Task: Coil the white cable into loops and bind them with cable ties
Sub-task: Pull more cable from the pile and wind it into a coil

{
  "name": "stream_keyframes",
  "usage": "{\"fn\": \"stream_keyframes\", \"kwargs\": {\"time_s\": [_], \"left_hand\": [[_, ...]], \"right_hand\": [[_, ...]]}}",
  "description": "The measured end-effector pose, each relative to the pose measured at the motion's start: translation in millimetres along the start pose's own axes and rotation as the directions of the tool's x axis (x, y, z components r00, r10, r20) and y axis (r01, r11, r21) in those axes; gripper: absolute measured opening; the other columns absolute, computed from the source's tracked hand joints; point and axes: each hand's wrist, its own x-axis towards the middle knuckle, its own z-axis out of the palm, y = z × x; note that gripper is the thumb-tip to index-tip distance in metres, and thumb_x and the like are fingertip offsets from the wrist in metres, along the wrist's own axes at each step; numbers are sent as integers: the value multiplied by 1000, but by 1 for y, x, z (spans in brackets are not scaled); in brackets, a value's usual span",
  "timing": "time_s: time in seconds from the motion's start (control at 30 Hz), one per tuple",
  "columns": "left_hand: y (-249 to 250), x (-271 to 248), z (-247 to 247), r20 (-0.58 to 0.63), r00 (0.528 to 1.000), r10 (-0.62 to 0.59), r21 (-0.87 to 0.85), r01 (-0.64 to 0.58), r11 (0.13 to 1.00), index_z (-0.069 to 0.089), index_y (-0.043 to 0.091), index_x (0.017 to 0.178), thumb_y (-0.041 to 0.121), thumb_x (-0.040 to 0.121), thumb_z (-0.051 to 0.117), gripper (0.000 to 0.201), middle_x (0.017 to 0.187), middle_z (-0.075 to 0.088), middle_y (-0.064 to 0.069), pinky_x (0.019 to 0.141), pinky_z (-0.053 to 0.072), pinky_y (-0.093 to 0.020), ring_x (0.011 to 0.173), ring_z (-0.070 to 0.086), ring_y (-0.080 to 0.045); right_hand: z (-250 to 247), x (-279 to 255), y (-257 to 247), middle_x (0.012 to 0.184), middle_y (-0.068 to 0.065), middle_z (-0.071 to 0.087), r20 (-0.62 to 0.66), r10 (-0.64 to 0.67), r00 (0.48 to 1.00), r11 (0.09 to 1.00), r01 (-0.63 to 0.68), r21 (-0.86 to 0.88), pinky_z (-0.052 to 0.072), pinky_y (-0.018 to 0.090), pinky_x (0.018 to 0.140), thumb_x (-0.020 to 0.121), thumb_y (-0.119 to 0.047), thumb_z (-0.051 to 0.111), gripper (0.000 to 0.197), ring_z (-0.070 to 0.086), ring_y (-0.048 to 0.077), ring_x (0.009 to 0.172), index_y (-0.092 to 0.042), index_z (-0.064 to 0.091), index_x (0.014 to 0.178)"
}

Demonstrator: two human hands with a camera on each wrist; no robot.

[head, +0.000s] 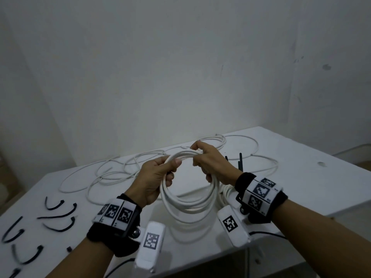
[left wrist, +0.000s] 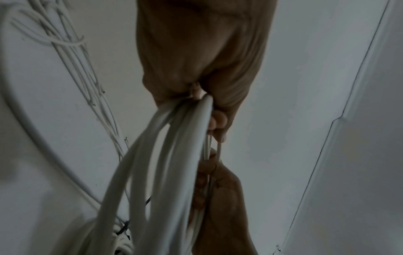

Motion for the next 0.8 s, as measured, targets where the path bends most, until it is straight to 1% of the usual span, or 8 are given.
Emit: {"fn": "stream_keyframes", "kwargs": {"time_s": [0.07, 0.17, 0.23, 0.3, 0.4, 0.6, 0.73, 0.8], "left_hand": [[-2, 1, 1, -34, 998, 47, 6, -47, 999, 64, 4, 90, 14, 83, 69, 13, 60, 55, -3, 37, 38, -19, 45, 49, -12], [-6, 5, 0, -129, 971, 200, 179, -175, 968, 63, 4, 89, 20, 87, 69, 18, 49, 48, -3, 36, 34, -20, 36, 42, -15], [-7, 7, -6, -96, 943, 318, 313, -275, 909, 64, 5, 81, 21, 86, 70, 18, 43, 46, -7, 37, 34, -21, 33, 40, -18], [-10, 6, -12, -21, 933, 360, 376, -326, 867, 60, 10, 72, 18, 83, 74, 20, 43, 47, -7, 37, 37, -24, 35, 43, -20], [-26, 3, -23, 53, 948, 314, 461, -302, 834, 52, 8, 66, 11, 74, 81, 31, 44, 48, -3, 38, 41, -28, 38, 47, -22], [-48, -6, -36, 62, 977, 205, 443, -211, 871, 55, -3, 68, 8, 68, 84, 31, 55, 56, -9, 51, 49, -29, 51, 56, -19], [-47, -8, -30, 10, 981, 195, 385, -183, 904, 51, 5, 66, 14, 74, 81, 32, 51, 53, -15, 45, 45, -25, 43, 51, -20], [-51, -8, -29, 2, 978, 208, 386, -193, 902, 52, 7, 68, 14, 72, 82, 31, 55, 54, -14, 46, 46, -27, 46, 52, -20]], "right_hand": [[3, 0, -1, 53, 0, 35, -60, -28, 998, 1000, 29, 10, 33, 22, 37, 76, -2, 49, 16, 26, 12, 36, -17, 48, 82], [7, 0, -3, 47, -4, 39, -70, -114, 991, 993, 113, -12, 35, 23, 35, 79, -4, 54, 14, 31, 13, 32, -16, 47, 84], [10, 0, 0, 47, -5, 43, -58, -184, 981, 982, 182, -42, 35, 23, 34, 82, -9, 62, 17, 37, 16, 31, -17, 47, 81], [15, -1, 7, 50, -5, 46, -65, -253, 965, 964, 245, -105, 34, 22, 33, 84, -19, 68, 24, 41, 12, 32, -17, 46, 74], [27, -9, 27, 56, -1, 46, -45, -264, 964, 950, 251, -185, 37, 23, 33, 85, -23, 68, 27, 44, 8, 35, -12, 49, 70], [36, -19, 49, 58, 6, 45, 91, -77, 993, 986, 90, -144, 45, 26, 39, 84, -23, 70, 31, 47, 11, 39, 2, 55, 73], [34, -12, 45, 52, 6, 43, 128, -49, 991, 995, 59, -79, 52, 36, 50, 82, -21, 71, 28, 47, 18, 43, -7, 52, 67], [34, -10, 45, 51, 5, 44, 114, -51, 992, 994, 61, -89, 51, 34, 49, 81, -20, 72, 28, 47, 17, 43, -10, 52, 64]]}}
